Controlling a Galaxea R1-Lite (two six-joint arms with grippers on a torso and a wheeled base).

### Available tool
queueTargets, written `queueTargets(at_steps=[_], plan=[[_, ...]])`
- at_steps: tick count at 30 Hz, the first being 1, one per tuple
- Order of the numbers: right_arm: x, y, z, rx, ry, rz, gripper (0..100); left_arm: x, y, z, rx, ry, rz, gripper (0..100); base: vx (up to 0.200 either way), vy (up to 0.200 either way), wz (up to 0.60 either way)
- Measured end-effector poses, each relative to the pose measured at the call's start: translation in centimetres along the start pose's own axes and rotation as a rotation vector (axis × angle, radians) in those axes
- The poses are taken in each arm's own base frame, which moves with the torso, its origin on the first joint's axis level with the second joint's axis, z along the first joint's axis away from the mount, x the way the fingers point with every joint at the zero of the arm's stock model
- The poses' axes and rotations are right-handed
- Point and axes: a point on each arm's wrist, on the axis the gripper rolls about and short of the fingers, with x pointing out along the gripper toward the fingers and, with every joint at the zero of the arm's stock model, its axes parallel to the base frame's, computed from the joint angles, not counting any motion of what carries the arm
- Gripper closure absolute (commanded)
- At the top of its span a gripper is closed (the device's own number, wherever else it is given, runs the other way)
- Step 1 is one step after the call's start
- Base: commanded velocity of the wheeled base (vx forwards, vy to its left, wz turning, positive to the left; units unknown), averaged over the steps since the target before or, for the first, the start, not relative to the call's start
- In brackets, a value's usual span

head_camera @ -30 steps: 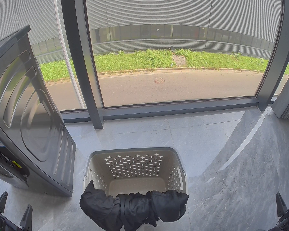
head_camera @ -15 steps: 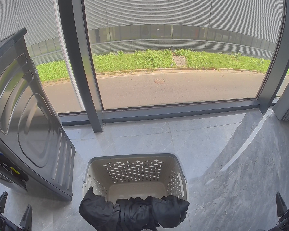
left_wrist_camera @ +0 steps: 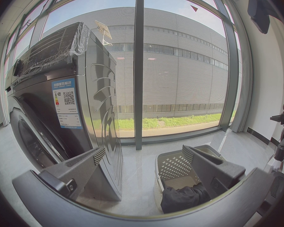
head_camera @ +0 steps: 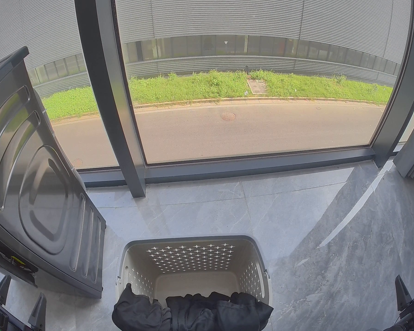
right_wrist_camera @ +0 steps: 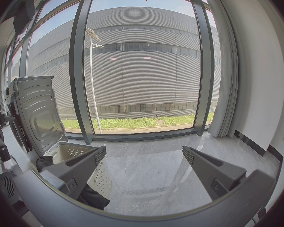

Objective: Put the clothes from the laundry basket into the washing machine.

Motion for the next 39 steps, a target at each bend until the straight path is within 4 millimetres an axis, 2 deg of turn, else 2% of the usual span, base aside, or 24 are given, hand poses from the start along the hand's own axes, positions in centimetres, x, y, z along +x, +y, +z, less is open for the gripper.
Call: queueTargets(at_steps=[16, 22, 39], plan=[[0.0, 0.0, 0.0, 0.0, 0.0, 0.0, 0, 0.0, 0.0, 0.0, 0.0, 0.0, -0.001, 0, 0.0, 0.0, 0.0], [0.0, 0.0, 0.0, 0.0, 0.0, 0.0, 0, 0.0, 0.0, 0.0, 0.0, 0.0, -0.001, 0, 0.2, 0.0, 0.0], [0.0, 0.0, 0.0, 0.0, 0.0, 0.0, 0, 0.0, 0.0, 0.0, -0.002, 0.0, -0.001, 0, 0.0, 0.0, 0.0]])
